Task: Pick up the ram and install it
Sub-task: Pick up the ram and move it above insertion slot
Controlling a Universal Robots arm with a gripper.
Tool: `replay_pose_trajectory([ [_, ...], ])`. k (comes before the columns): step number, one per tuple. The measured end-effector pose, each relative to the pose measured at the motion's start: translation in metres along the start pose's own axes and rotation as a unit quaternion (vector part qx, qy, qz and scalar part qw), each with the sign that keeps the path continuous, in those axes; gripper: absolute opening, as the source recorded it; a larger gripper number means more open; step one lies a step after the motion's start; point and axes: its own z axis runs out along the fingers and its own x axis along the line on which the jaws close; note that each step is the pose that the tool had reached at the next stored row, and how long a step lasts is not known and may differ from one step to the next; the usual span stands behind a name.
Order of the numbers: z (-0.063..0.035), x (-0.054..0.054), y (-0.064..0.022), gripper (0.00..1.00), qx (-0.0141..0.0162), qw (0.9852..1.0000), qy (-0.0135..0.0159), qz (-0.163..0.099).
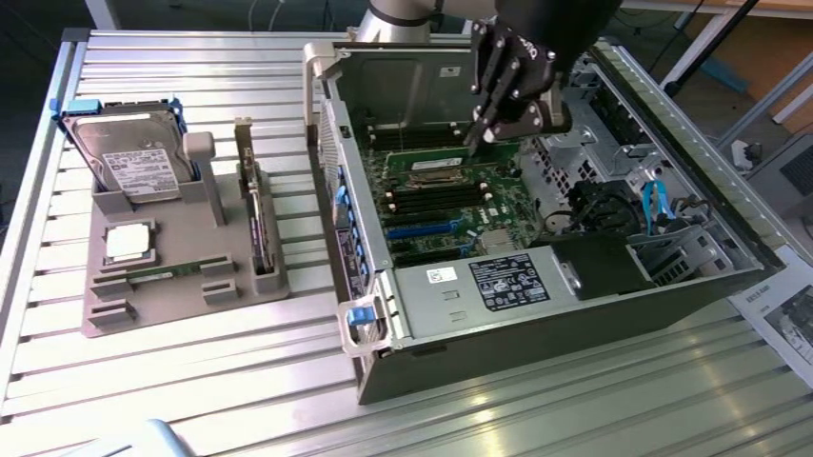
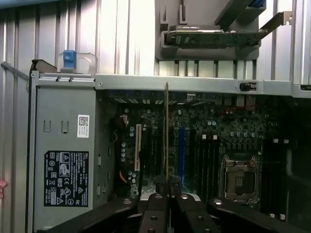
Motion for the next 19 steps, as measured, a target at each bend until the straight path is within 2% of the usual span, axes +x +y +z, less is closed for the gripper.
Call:
replay_pose_trajectory([
  [11,-0.0017,0.002,-0.0537,0.12,0.0000,1.0000,0.0000,0.000],
  [14,-0.0018,0.002,-0.0547,0.12,0.0000,1.0000,0.0000,0.000],
  [18,-0.0022,0.002,-0.0694,0.12,0.0000,1.0000,0.0000,0.000],
  [19,-0.0022,0.002,-0.0694,0.12,0.0000,1.0000,0.0000,0.000],
])
